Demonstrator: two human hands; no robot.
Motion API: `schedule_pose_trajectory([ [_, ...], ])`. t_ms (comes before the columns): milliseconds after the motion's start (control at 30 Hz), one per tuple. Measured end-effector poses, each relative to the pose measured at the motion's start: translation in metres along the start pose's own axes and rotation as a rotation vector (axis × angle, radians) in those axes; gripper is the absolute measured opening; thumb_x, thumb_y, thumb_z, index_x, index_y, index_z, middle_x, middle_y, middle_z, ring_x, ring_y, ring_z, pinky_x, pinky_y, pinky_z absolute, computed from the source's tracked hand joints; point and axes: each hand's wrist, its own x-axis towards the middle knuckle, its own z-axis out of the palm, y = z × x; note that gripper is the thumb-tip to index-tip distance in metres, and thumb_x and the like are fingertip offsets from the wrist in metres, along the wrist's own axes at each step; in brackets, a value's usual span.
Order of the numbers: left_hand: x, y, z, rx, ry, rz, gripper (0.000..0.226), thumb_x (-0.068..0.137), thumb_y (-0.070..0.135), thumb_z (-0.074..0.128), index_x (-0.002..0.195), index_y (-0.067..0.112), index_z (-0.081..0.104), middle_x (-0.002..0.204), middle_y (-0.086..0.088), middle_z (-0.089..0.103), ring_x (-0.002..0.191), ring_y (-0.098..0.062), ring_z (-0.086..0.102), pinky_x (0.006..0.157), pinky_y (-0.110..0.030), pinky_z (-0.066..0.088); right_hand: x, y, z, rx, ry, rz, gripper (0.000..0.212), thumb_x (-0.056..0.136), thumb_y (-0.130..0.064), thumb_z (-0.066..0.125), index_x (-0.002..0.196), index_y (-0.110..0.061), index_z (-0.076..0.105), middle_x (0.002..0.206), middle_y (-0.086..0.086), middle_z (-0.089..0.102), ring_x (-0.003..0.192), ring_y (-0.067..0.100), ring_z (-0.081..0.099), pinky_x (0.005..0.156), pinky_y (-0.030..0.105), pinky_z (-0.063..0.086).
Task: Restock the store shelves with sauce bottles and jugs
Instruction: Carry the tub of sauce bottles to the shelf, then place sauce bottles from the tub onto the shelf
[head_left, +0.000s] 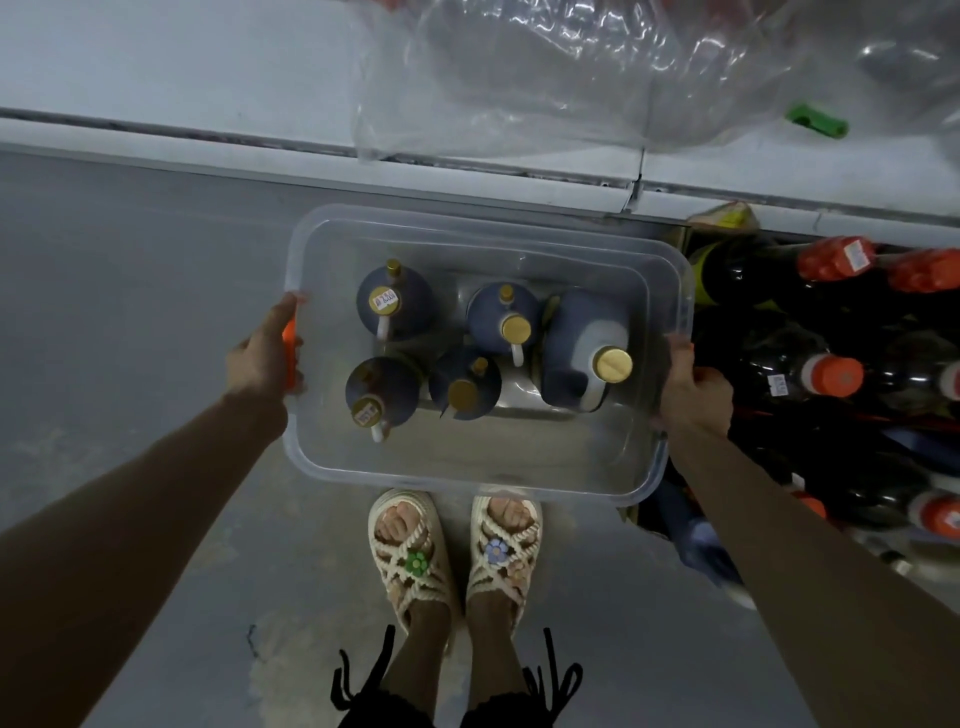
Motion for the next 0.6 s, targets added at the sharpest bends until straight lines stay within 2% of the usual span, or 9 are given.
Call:
schedule_pose_trajectory([
  [200,-0.002,-0.002,0.004,0.021,0.023,0.018,0.038,0.088,0.054,0.057,0.077,0.018,0.055,0.073,0.000,0.049,0.062,-0.012,0.046,0.057,-0.026,0.040,0.001,0.003,0.000,0.011,-0.040,-0.009,0.076,0.085,-0.071,0.045,0.124,-0.007,0.056,0.117,0.016,0.062,0.106,0.033,0.061,0.093,0.051,0.051],
  [267,-0.002,-0.002,0.007,0.038,0.046,0.031,0.041,0.087,0.056,0.057,0.082,0.015,0.056,0.072,0.000,0.048,0.061,-0.012,0.045,0.055,-0.025,0.039,0.002,0.004,0.000,0.012,-0.045,-0.015,0.077,0.086,-0.071,0.043,0.125,-0.006,0.055,0.119,0.017,0.061,0.108,0.034,0.060,0.094,0.051,0.050],
  [333,-0.003,-0.002,0.008,0.057,0.051,0.038,0.043,0.088,0.057,0.055,0.089,0.014,0.055,0.073,0.000,0.048,0.062,-0.012,0.044,0.055,-0.024,0.039,0.003,0.005,0.001,0.018,-0.039,-0.019,0.075,0.088,-0.070,0.042,0.126,-0.006,0.054,0.118,0.015,0.060,0.109,0.033,0.059,0.096,0.046,0.048],
  [400,-0.003,-0.002,0.008,0.075,0.053,0.049,0.044,0.089,0.058,0.053,0.091,0.013,0.054,0.075,-0.001,0.048,0.063,-0.012,0.045,0.055,-0.025,0.039,0.003,0.007,0.002,0.025,-0.036,-0.025,0.068,0.092,-0.064,0.040,0.128,-0.006,0.051,0.117,0.012,0.057,0.111,0.031,0.056,0.091,0.035,0.043],
  [500,-0.007,-0.003,0.005,0.111,0.057,0.086,0.043,0.092,0.055,0.051,0.095,0.012,0.055,0.084,-0.005,0.052,0.068,-0.014,0.049,0.064,-0.030,0.043,-0.006,0.008,-0.002,0.037,-0.064,-0.064,0.063,0.096,-0.059,0.036,0.134,-0.010,0.047,0.127,0.013,0.054,0.116,0.031,0.051,0.086,0.030,0.033],
  [600,-0.021,-0.005,-0.001,0.137,0.036,0.143,0.042,0.096,0.044,0.048,0.116,0.008,0.058,0.099,-0.008,0.054,0.086,-0.020,0.052,0.076,-0.033,0.042,-0.020,0.008,-0.009,0.029,-0.111,-0.113,0.057,0.098,-0.054,0.036,0.139,-0.016,0.045,0.133,0.010,0.051,0.121,0.028,0.048,0.088,0.029,0.031],
])
